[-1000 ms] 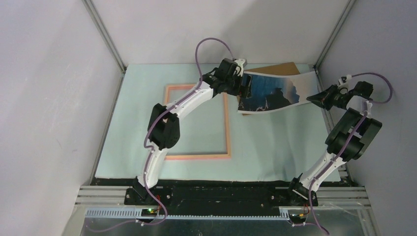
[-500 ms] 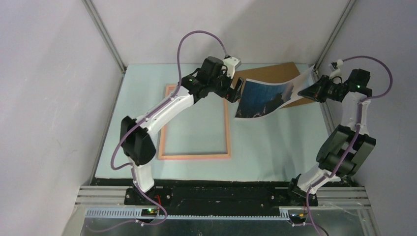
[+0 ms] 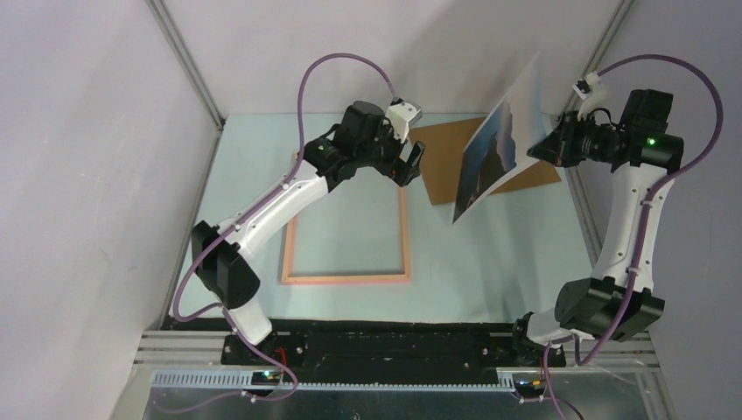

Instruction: Put the photo into the frame

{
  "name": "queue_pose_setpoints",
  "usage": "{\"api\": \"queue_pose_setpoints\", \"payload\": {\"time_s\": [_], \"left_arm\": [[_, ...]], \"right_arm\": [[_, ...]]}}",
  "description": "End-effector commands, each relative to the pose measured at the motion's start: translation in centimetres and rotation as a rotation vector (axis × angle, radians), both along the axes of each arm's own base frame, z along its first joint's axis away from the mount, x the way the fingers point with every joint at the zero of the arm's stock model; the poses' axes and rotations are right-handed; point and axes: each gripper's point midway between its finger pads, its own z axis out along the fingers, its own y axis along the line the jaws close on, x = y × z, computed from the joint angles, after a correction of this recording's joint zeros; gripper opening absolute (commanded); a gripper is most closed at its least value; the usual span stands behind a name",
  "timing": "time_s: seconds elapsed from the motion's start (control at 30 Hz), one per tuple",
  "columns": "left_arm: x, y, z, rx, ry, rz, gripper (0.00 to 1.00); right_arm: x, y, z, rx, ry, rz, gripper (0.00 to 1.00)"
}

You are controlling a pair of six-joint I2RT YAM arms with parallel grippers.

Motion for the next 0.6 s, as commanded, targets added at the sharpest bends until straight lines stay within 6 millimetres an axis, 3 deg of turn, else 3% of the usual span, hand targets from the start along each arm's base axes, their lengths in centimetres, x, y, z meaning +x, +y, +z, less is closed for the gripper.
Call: {"api": "queue_pose_setpoints", "payload": {"time_s": [0.0,0.23,0.57], "left_arm": [[-1.2,0.4,5.5,-0.061,-0.133,-0.055,1.0],[-2.1,0.3,8.1,-0.081,-0.207,-0.135,1.0],[-3.6,1.1,10.4,-0.078,-0.301,-0.206,1.0]], "right_arm": [[-3.0,1.6,2.6,-0.106,-0.084,0.079,0.0],[-6.6,4.4,6.1,-0.156,-0.209,0.184,0.0],[-11.3,9.0,5.5,-0.278,-0.227,0.35,0.0]]}}
